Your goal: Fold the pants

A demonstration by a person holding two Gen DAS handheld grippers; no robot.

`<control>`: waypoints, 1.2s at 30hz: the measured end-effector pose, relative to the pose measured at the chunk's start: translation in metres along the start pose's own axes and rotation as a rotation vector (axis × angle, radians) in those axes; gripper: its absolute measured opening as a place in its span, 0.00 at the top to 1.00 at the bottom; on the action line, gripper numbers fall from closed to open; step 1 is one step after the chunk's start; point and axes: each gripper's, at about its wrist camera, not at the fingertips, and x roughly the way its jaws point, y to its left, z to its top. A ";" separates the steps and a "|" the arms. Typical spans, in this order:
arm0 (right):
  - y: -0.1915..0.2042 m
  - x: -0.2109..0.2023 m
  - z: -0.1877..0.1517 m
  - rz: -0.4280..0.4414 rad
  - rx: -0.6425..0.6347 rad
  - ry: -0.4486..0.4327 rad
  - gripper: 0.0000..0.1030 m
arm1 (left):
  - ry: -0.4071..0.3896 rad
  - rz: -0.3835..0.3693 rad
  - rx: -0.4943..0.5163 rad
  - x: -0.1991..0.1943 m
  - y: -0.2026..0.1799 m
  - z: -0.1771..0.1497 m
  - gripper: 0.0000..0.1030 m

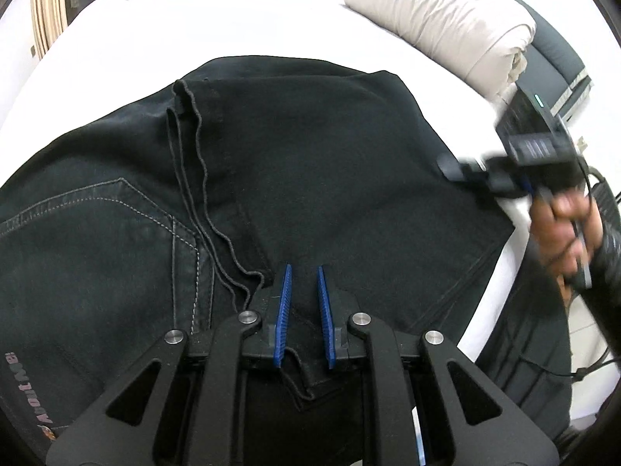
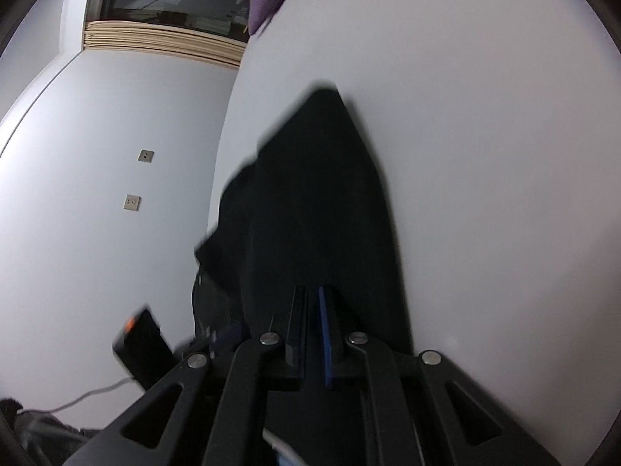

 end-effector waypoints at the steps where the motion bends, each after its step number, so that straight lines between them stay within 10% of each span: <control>1: -0.004 -0.006 -0.010 0.001 0.009 -0.004 0.93 | -0.003 -0.006 -0.004 -0.006 0.012 -0.004 0.87; 11: 0.021 -0.063 -0.061 -0.067 -0.001 -0.141 0.91 | -0.044 -0.029 -0.026 -0.023 0.036 -0.016 0.86; 13: 0.044 -0.064 -0.050 0.012 -0.040 -0.182 0.77 | -0.060 -0.028 -0.042 -0.034 0.037 -0.021 0.86; 15: 0.061 -0.050 -0.034 0.087 -0.067 -0.208 0.32 | -0.077 -0.041 -0.077 -0.048 0.041 -0.027 0.86; 17: 0.064 -0.025 -0.022 0.112 -0.062 -0.208 0.21 | -0.099 -0.060 -0.125 -0.066 0.050 -0.033 0.86; 19: 0.051 0.002 -0.014 0.035 -0.027 -0.151 0.26 | -0.145 -0.081 -0.199 -0.089 0.066 -0.043 0.83; 20: 0.042 0.017 -0.013 -0.046 -0.017 -0.116 0.47 | -0.180 -0.098 -0.265 -0.106 0.079 -0.052 0.79; 22: 0.041 0.021 -0.016 -0.126 -0.055 -0.144 0.51 | -0.256 -0.121 -0.388 -0.136 0.106 -0.071 0.31; 24: 0.041 0.011 -0.017 -0.057 -0.002 -0.145 0.47 | -0.359 -0.117 -0.533 -0.165 0.135 -0.097 0.07; 31: 0.077 -0.001 -0.021 0.131 -0.019 -0.209 0.44 | -0.447 -0.218 -1.148 -0.211 0.229 -0.215 0.07; 36: 0.089 0.023 -0.022 0.183 -0.013 -0.153 0.44 | -0.457 -0.291 -1.233 -0.206 0.246 -0.238 0.07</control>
